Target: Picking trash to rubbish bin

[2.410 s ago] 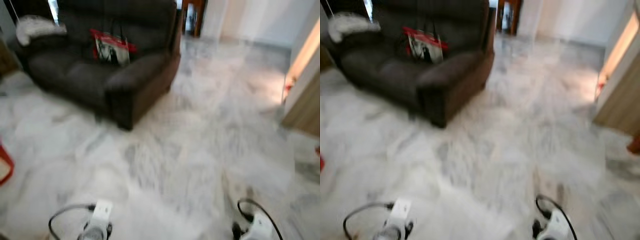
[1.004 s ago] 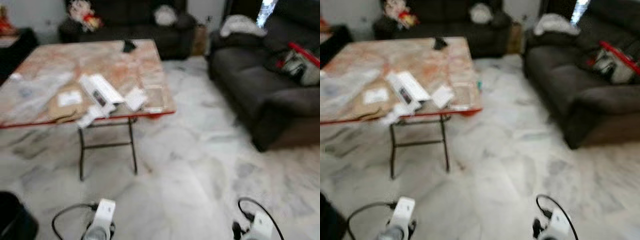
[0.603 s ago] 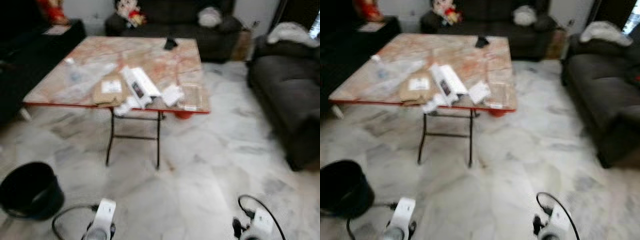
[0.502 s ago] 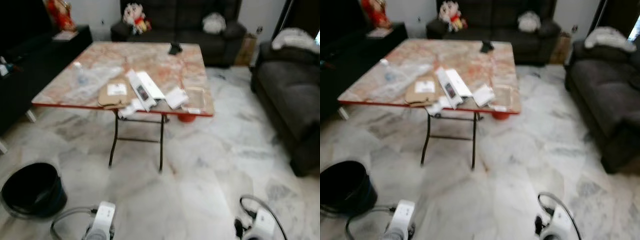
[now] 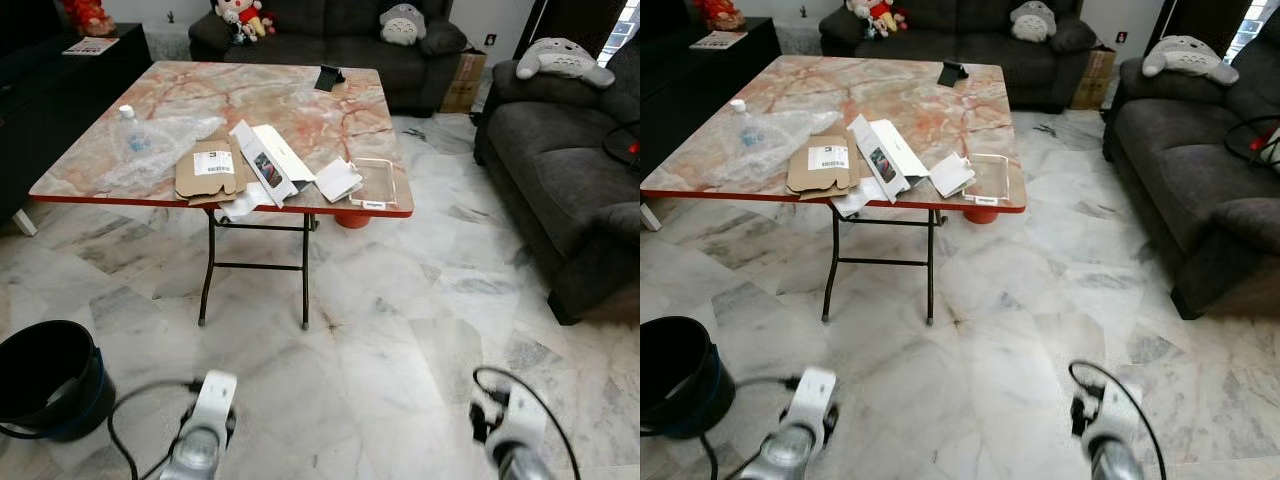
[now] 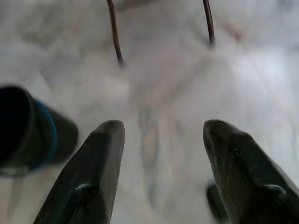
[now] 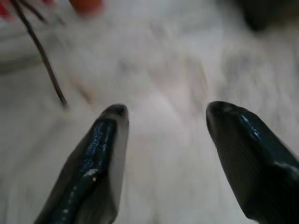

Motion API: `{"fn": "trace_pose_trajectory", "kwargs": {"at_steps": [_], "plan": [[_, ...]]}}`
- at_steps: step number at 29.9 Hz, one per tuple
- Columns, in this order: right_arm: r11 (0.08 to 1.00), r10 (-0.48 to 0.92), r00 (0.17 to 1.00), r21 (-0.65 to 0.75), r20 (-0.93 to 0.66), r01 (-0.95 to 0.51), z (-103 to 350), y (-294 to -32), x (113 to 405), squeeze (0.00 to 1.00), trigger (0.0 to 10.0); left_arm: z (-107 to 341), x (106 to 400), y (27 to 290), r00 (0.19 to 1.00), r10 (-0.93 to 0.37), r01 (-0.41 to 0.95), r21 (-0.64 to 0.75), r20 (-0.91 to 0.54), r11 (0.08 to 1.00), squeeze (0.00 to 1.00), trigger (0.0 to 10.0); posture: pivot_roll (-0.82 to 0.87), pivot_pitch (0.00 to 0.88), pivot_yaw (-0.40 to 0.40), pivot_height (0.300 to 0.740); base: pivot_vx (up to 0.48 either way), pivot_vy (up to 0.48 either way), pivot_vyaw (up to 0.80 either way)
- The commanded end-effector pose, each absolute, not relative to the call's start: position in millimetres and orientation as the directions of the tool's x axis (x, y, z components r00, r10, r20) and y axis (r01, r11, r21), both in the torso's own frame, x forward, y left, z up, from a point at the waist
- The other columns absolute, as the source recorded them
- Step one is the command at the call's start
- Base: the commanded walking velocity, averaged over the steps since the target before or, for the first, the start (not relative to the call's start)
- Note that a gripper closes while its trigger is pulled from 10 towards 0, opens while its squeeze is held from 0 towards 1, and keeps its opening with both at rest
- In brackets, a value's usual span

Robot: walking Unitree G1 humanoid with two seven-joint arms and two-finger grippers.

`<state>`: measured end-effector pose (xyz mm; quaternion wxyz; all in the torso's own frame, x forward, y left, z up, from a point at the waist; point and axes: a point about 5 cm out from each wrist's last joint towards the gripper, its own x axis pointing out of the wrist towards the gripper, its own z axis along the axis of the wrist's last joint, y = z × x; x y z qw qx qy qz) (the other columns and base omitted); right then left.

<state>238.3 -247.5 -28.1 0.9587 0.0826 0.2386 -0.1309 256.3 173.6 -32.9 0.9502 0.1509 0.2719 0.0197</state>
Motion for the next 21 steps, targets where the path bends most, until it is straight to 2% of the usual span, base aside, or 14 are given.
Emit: {"fn": "trace_pose_trajectory", "kwargs": {"at_steps": [1,4,8,11,15,21], "plan": [[0.968,-0.176,0.916,0.106,-0.36,0.228,-8,-246,258,0.0,10.0,-24,264,174,0.887,0.125,0.022,0.312,-0.444,0.95,0.0,10.0,0.04,0.0,-0.045,0.74,0.0,0.0,0.0],[0.991,-0.042,0.981,0.114,-0.19,0.064,22,-223,288,0.0,10.0,2,285,165,0.953,0.092,0.005,0.318,-0.288,0.948,0.0,10.0,0.04,0.0,-0.045,0.74,0.0,0.0,0.0],[0.977,0.058,0.997,0.208,-0.042,-0.048,52,-188,313,0.0,10.0,32,306,153,0.987,0.083,-0.041,0.288,-0.134,0.957,0.0,10.0,0.04,0.0,-0.055,0.74,0.0,0.0,0.0],[0.976,0.07,0.998,0.209,-0.004,-0.067,59,-181,317,0.0,10.0,39,311,151,0.991,0.088,-0.058,0.265,-0.101,0.962,0.0,10.0,0.05,0.0,-0.06,0.74,0.0,0.0,0.0],[0.965,0.086,0.995,0.245,0.044,-0.094,69,-159,323,0.0,10.0,53,320,139,0.996,0.083,-0.067,0.291,-0.045,0.954,0.0,10.0,0.06,0.0,-0.075,0.74,0.0,0.0,0.0],[0.956,0.084,0.994,0.276,0.063,-0.098,74,-147,325,0.0,10.0,60,321,127,1.0,0.029,-0.028,0.312,0.002,0.95,0.0,10.0,0.06,0.0,-0.083,0.74,0.0,0.0,0.72]]}}
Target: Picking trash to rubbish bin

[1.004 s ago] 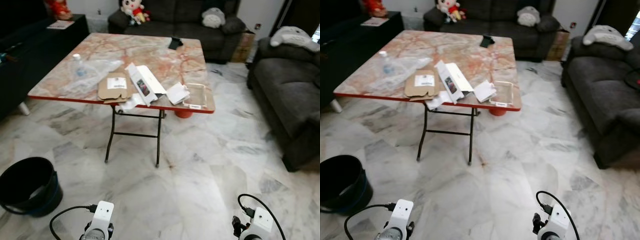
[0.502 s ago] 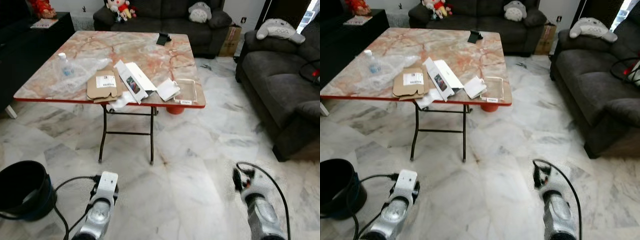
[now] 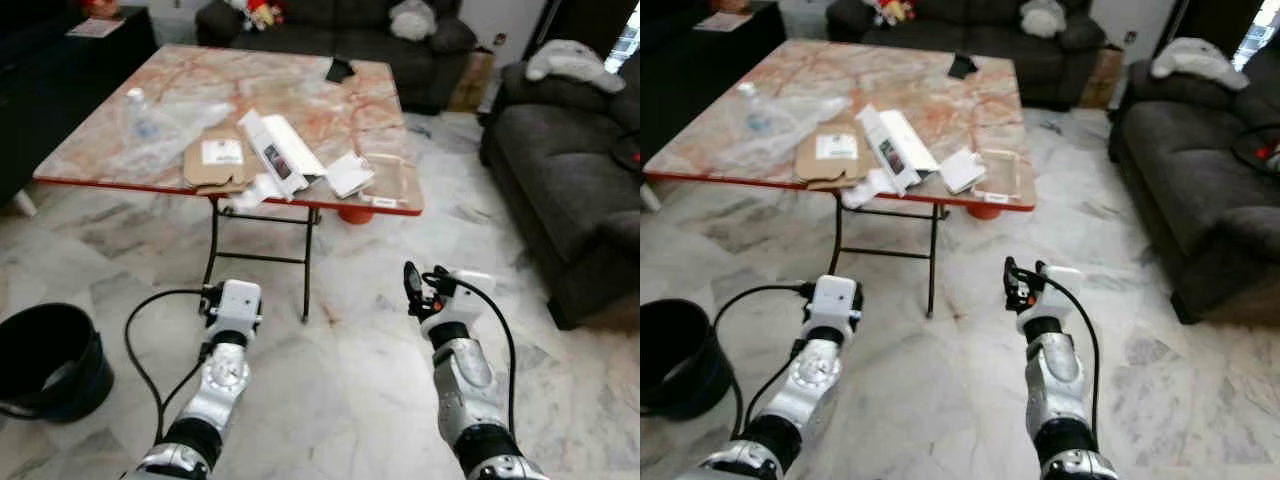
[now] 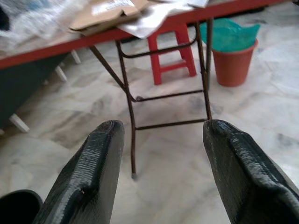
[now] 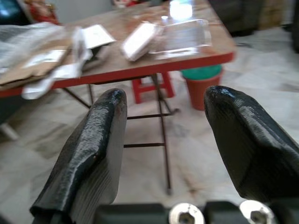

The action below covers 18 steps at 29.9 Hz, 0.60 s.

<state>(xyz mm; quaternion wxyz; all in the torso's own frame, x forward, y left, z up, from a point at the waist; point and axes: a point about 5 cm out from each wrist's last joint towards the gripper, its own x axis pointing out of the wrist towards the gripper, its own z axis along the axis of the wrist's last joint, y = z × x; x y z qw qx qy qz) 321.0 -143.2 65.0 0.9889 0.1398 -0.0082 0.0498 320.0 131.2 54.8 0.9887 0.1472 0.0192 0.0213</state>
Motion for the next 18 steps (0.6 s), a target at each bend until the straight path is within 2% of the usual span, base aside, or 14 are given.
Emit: {"fn": "trace_pose_trajectory", "kwargs": {"at_steps": [1,3,18], "plan": [[0.956,0.084,0.994,0.276,0.063,-0.098,74,-147,325,0.0,10.0,60,321,127,1.0,0.029,-0.028,0.312,0.002,0.95,0.0,10.0,0.06,0.0,-0.083,0.74,0.0,0.0,0.77],[0.949,0.089,0.994,0.299,0.057,-0.102,74,-147,324,0.0,10.0,65,323,126,0.999,0.025,-0.032,0.294,0.027,0.955,0.0,10.0,0.05,0.0,-0.08,0.74,0.135,0.0,0.0],[0.96,0.073,0.997,0.27,0.038,-0.081,79,-151,328,0.0,10.0,78,331,123,0.998,0.014,-0.031,0.301,0.057,0.953,0.0,10.0,0.04,0.0,-0.081,0.74,0.347,0.0,0.0]]}}
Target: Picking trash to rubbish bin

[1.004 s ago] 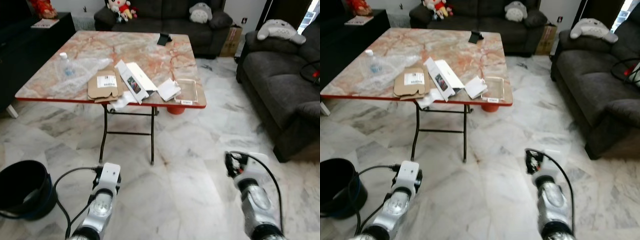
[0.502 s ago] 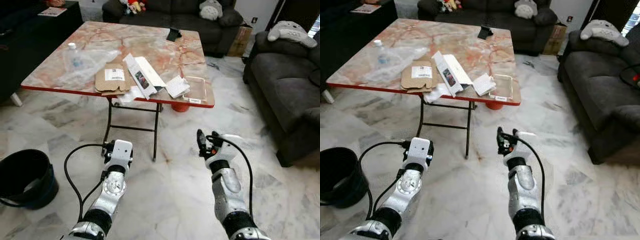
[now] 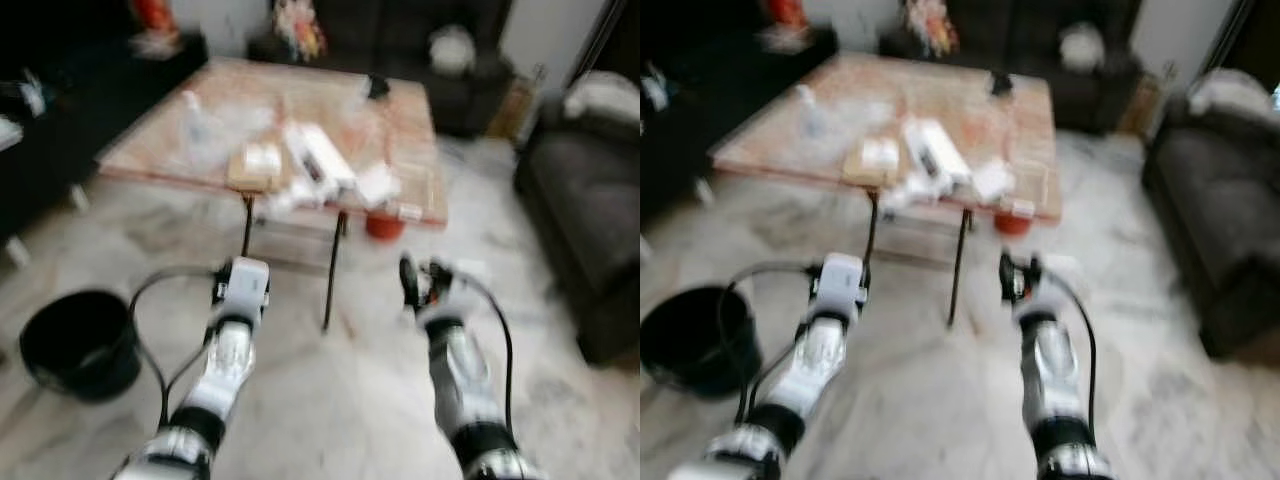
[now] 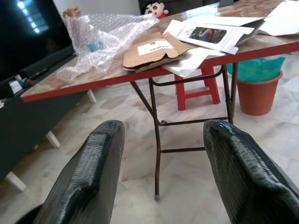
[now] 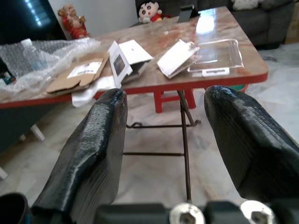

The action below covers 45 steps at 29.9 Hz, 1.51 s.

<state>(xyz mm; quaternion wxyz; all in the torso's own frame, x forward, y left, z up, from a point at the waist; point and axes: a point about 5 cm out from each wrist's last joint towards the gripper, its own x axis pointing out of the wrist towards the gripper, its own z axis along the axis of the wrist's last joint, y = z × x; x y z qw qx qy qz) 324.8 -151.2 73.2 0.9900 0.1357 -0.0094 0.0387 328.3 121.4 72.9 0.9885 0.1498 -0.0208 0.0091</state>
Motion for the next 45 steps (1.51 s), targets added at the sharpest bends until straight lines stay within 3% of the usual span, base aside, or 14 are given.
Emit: {"fn": "trace_pose_trajectory", "kwargs": {"at_steps": [1,45], "plan": [[0.959,0.072,0.997,0.271,0.038,-0.079,80,-151,329,0.0,10.0,79,332,122,0.998,0.013,-0.03,0.299,0.06,0.954,0.0,10.0,0.04,0.0,-0.081,0.74,0.349,0.0,0.0],[0.951,0.065,0.997,0.3,0.047,-0.076,86,-147,332,0.0,10.0,105,338,106,0.985,-0.071,0.016,0.323,0.158,0.946,0.0,10.0,0.05,0.0,-0.068,0.74,0.356,0.0,0.05]]}}
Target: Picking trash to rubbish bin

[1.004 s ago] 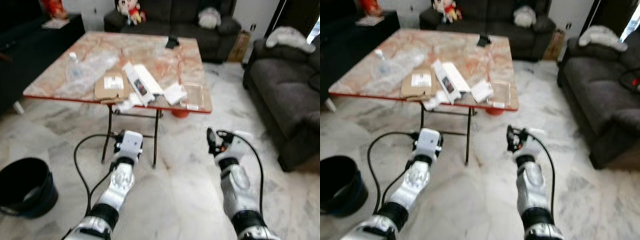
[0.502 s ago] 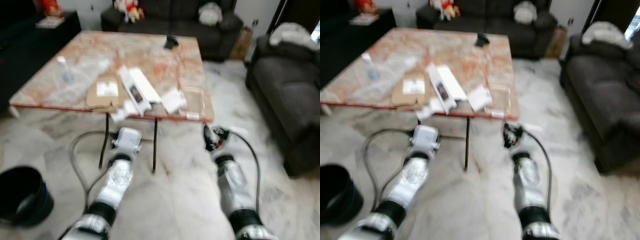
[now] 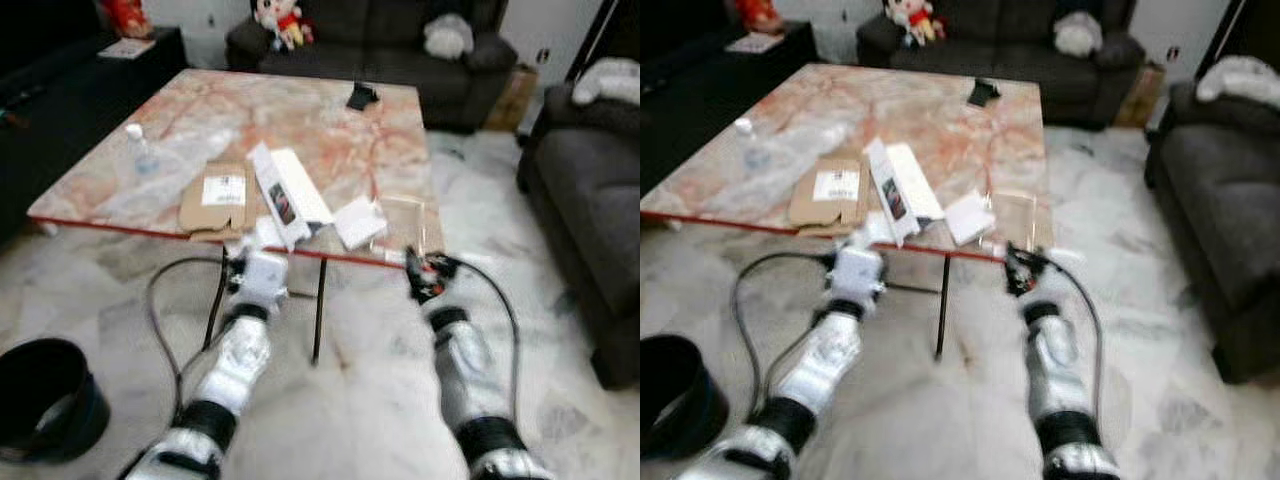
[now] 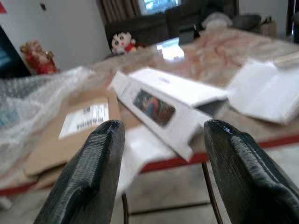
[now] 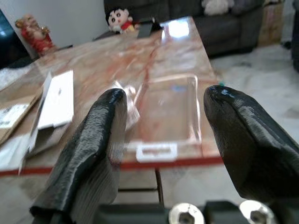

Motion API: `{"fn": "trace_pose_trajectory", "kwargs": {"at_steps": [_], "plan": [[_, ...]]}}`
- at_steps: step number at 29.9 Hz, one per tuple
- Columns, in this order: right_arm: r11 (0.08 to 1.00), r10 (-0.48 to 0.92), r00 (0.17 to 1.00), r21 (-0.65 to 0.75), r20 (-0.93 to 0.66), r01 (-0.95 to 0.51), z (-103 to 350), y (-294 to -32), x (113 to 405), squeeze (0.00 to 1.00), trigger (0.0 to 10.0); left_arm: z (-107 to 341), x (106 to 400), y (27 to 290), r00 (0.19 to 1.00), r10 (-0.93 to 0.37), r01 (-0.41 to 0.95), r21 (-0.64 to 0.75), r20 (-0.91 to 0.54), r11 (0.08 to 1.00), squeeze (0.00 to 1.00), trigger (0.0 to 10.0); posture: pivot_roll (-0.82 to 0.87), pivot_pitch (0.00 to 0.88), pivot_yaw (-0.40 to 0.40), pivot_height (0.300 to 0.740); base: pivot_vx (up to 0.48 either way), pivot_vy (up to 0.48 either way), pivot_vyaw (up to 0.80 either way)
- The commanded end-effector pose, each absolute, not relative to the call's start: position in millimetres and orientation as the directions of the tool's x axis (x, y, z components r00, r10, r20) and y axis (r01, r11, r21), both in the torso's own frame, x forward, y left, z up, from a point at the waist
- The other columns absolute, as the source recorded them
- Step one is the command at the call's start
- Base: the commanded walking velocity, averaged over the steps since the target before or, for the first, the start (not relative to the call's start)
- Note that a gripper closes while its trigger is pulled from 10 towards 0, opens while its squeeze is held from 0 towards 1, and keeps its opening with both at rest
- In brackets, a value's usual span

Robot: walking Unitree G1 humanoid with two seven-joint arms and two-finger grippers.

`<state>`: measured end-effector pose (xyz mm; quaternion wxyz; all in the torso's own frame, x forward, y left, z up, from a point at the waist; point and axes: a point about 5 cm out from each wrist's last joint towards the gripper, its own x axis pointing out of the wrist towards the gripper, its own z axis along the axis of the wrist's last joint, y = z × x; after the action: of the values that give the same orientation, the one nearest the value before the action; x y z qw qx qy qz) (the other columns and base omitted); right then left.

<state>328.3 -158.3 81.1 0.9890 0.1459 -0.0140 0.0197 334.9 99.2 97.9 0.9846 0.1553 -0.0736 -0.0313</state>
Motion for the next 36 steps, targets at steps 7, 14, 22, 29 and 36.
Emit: {"fn": "trace_pose_trajectory", "kwargs": {"at_steps": [7,14,22,29,36], "plan": [[0.952,0.076,0.996,0.296,0.037,-0.084,84,-143,332,0.0,10.0,105,338,106,0.983,-0.077,0.021,0.325,0.164,0.946,0.0,10.0,0.05,0.0,-0.063,0.74,0.356,0.0,0.0],[0.958,0.102,0.994,0.264,0.042,-0.11,83,-138,330,0.0,10.0,108,339,103,0.981,-0.09,0.029,0.323,0.174,0.946,0.0,10.0,0.05,0.0,-0.06,0.74,0.356,0.0,0.42],[0.953,0.088,0.996,0.291,0.026,-0.091,82,-141,330,0.0,10.0,111,339,104,0.979,-0.088,0.026,0.317,0.182,0.948,0.0,10.0,0.05,0.0,-0.062,0.74,0.356,0.0,0.07],[0.951,0.074,0.997,0.298,0.027,-0.078,82,-143,330,0.0,10.0,112,339,106,0.978,-0.086,0.022,0.318,0.188,0.948,0.0,10.0,0.05,0.0,-0.059,0.74,0.357,0.0,0.0],[0.95,0.068,0.997,0.302,0.03,-0.074,83,-143,330,0.0,10.0,115,340,106,0.977,-0.086,0.02,0.317,0.196,0.948,0.0,10.0,0.05,0.0,-0.056,0.74,0.356,0.0,0.0]]}}
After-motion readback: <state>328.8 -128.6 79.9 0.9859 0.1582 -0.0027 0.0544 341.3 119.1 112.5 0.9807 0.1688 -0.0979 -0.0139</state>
